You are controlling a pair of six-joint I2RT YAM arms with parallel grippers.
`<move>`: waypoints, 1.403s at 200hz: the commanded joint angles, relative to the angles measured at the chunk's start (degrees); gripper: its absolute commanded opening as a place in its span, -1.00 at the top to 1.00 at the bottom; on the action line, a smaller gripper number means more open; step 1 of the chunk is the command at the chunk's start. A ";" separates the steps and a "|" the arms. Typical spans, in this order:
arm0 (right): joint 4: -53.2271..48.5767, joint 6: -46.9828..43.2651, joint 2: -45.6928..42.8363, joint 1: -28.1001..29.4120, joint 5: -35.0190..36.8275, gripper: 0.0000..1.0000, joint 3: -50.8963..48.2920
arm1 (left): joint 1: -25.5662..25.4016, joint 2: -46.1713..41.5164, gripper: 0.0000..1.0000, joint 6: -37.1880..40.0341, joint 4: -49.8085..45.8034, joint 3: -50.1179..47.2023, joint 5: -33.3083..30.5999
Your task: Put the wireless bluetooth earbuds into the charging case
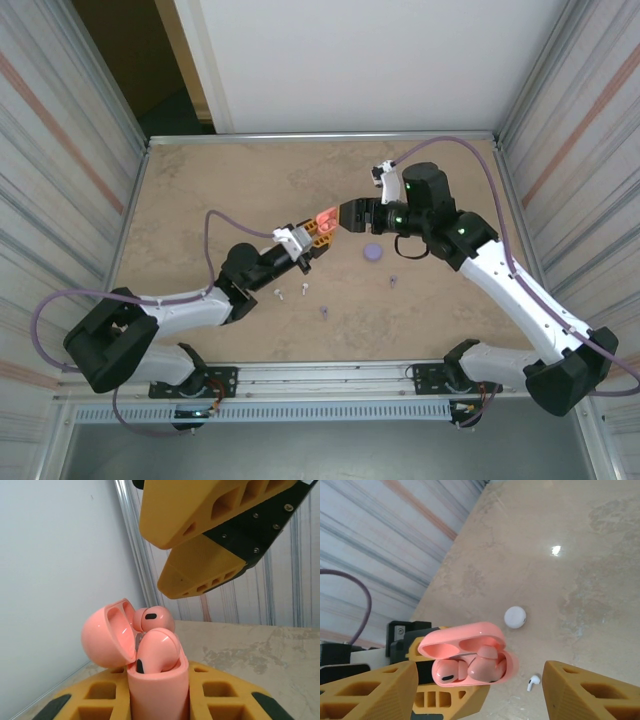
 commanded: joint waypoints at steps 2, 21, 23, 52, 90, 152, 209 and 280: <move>0.19 -5.28 -0.64 -1.03 -5.88 -0.28 0.79 | -0.35 -0.54 1.00 -0.89 0.57 1.81 2.01; 0.12 -7.16 -0.25 -0.84 -8.39 -0.26 0.88 | -0.39 -0.45 1.00 -1.16 0.48 1.99 2.27; 0.15 -7.36 -0.24 -0.81 -8.51 -0.26 0.88 | -0.37 -0.43 1.00 -1.13 0.48 1.98 2.33; -0.50 -9.91 0.49 0.16 -9.02 -0.26 1.29 | -0.34 -0.32 1.00 -1.58 0.32 2.33 2.85; -3.16 -12.57 1.81 1.04 -7.30 -0.26 2.88 | -0.34 -0.39 1.00 -2.38 -0.54 2.92 4.09; -3.02 -14.28 2.05 1.55 -7.93 -0.22 2.73 | -0.16 -0.69 1.00 -2.94 -2.50 3.82 5.35; -2.99 -17.00 2.24 1.92 -10.27 -0.22 2.81 | 2.94 -0.83 1.00 -8.96 -1.81 3.83 10.99; -3.44 -19.58 3.52 2.01 -11.59 -0.23 3.30 | 5.20 -0.15 1.00 -13.15 -1.63 4.79 18.49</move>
